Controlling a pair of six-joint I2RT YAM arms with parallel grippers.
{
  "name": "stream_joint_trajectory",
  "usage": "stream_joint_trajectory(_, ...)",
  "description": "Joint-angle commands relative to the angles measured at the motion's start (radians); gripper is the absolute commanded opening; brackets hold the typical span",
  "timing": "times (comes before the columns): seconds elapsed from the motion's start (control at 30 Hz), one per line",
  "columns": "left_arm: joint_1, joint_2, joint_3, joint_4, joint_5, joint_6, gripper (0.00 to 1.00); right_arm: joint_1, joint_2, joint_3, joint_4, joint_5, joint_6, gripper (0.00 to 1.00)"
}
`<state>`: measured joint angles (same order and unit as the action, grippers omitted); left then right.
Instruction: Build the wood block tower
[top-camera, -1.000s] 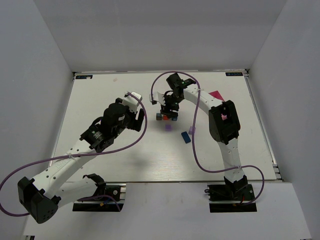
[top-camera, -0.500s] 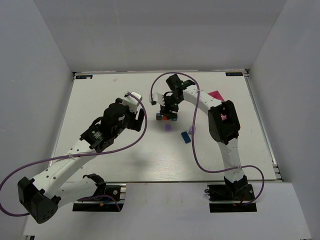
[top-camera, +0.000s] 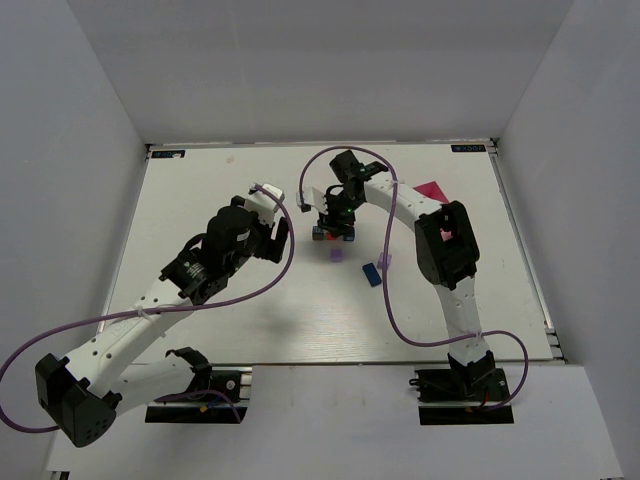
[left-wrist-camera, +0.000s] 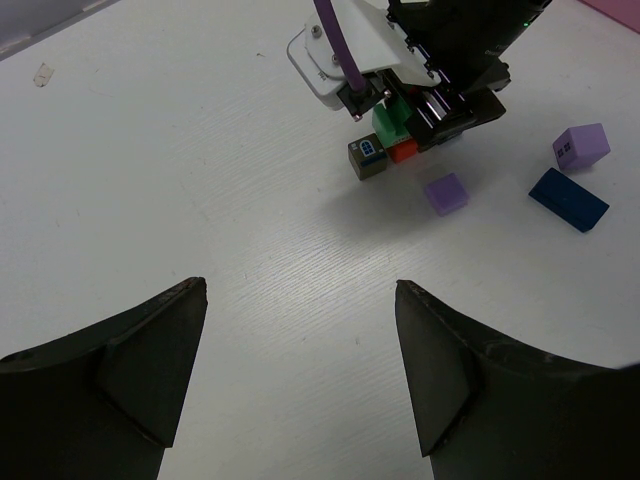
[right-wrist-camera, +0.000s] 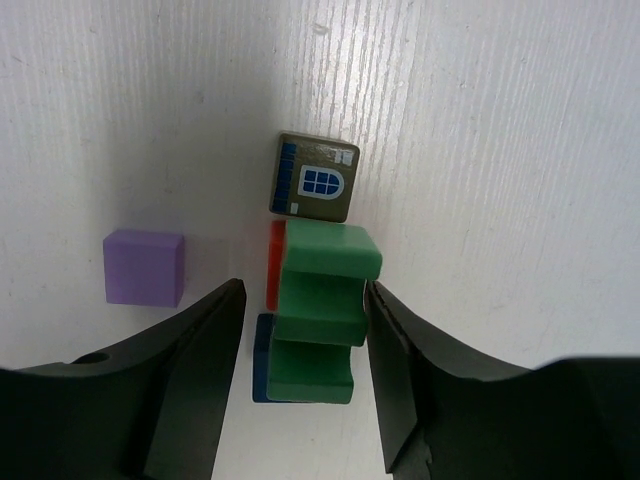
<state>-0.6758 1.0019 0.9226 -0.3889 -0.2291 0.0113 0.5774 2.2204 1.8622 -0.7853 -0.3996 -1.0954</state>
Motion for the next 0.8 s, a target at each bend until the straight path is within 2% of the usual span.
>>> stream_joint_trajectory(0.0, 0.007, -0.028, -0.007, 0.004, -0.016, 0.006, 0.86, 0.004, -0.019, -0.003, 0.003, -0.019, 0.000, 0.57)
stream_joint_trajectory(0.17, 0.007, -0.028, -0.007, 0.004, -0.016, 0.006, 0.86, 0.004, -0.019, 0.000, 0.001, -0.022, 0.000, 0.52)
stream_joint_trajectory(0.77, 0.007, -0.028, -0.007, 0.004, -0.016, 0.006, 0.86, 0.006, -0.022, -0.001, 0.000, -0.025, -0.015, 0.50)
